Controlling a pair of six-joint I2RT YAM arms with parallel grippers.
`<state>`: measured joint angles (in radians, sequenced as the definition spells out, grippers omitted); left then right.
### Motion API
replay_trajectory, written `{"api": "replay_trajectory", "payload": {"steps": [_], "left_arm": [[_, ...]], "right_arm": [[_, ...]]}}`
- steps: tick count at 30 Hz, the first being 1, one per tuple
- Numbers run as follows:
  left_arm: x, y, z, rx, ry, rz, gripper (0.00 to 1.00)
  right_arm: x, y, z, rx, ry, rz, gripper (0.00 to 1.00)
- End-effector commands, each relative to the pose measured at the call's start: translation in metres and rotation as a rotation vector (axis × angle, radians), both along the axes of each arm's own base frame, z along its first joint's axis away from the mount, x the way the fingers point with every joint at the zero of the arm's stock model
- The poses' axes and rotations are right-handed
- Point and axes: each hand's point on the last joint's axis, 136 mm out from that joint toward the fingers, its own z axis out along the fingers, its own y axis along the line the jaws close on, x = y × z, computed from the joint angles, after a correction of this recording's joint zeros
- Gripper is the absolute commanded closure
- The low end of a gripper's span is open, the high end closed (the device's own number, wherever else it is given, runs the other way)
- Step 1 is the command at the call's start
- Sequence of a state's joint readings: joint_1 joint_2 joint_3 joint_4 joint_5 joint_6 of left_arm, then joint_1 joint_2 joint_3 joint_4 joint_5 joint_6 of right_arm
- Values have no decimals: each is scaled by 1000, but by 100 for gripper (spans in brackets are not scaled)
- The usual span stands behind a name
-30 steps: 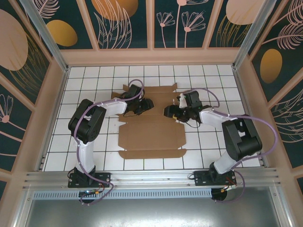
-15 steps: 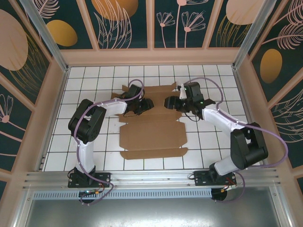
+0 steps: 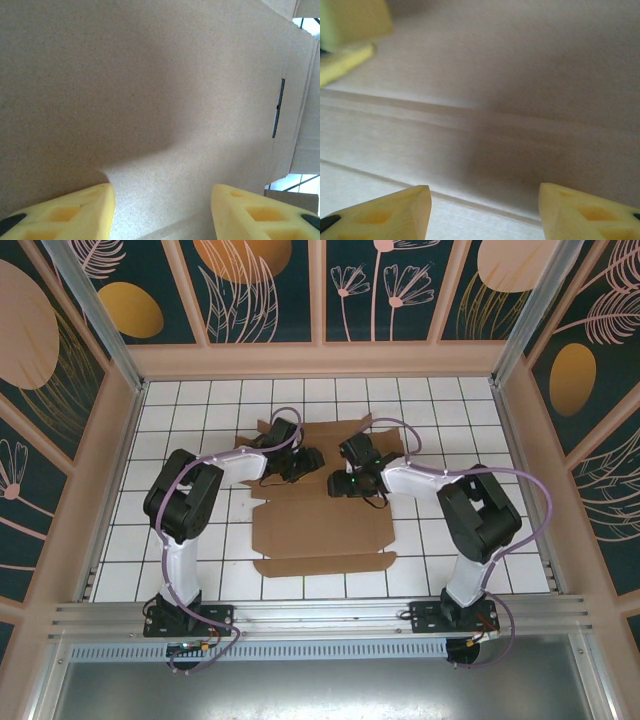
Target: Fold the paper box
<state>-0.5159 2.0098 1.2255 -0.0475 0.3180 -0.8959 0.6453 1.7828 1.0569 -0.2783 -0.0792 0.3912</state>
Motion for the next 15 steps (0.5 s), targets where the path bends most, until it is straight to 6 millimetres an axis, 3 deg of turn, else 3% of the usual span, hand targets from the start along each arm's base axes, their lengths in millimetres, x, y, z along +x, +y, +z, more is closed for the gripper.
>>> {"api": "replay_trajectory", "payload": {"steps": [1, 5, 9, 13, 15], "left_arm": [[11, -3, 18, -32, -27, -15, 46], [19, 0, 52, -58, -85, -30, 44], [17, 25, 94, -56, -158, -21, 41], [-11, 70, 96, 0, -145, 28, 36], [-27, 94, 85, 35, -123, 63, 34]], "right_arm": [[-3, -13, -22, -127, -11, -14, 42], [-11, -19, -46, -255, 20, -6, 44], [-21, -22, -61, -322, 59, -12, 45], [-25, -26, -65, -339, 68, -37, 45], [-25, -29, -67, -347, 71, -51, 45]]}}
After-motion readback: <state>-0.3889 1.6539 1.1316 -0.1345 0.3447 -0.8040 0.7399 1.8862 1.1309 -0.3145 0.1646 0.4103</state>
